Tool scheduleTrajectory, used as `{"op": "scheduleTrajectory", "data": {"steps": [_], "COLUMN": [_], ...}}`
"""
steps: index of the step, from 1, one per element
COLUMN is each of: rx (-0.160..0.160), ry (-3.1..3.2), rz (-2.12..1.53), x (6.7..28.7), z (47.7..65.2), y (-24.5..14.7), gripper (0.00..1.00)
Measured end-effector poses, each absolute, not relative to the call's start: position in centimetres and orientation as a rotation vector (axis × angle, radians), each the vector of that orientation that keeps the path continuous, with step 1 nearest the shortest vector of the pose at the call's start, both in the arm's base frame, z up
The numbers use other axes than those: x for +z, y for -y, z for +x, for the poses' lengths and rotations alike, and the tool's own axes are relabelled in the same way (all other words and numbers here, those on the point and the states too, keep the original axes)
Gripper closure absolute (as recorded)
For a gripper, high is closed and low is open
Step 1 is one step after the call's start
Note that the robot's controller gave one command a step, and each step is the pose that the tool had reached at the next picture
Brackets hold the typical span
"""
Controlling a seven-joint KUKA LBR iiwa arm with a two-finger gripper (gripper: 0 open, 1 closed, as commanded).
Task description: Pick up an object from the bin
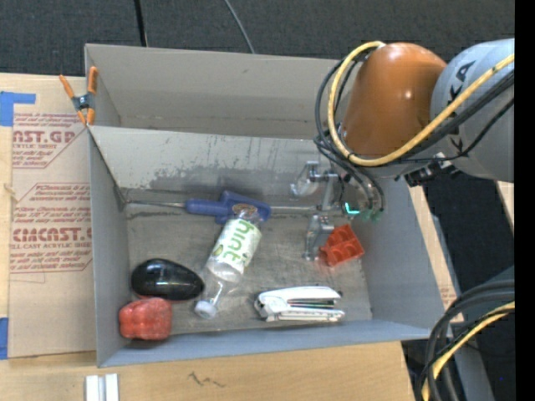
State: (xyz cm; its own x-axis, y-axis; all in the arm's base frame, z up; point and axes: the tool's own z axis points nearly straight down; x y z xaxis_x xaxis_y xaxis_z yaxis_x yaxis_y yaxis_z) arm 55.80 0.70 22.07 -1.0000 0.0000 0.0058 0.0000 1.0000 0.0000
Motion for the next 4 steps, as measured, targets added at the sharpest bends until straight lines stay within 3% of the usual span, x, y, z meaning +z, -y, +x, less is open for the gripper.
{"op": "scheduleTrajectory", "data": {"steps": [1,2,3,4], "rx": [0.0,0.001,0.001,-0.003], "ry": [3.143,3.144,3.136,3.145], "rz": [0.0,0.157,0.3,-0.035], "x": [22.5,19.0,13.4,7.4], "z": [56.0,56.6,57.3,57.4], "y": [-0.7,-1.1,-1.9,-6.7], "gripper": [0.0,0.0,0.0,1.0]}}
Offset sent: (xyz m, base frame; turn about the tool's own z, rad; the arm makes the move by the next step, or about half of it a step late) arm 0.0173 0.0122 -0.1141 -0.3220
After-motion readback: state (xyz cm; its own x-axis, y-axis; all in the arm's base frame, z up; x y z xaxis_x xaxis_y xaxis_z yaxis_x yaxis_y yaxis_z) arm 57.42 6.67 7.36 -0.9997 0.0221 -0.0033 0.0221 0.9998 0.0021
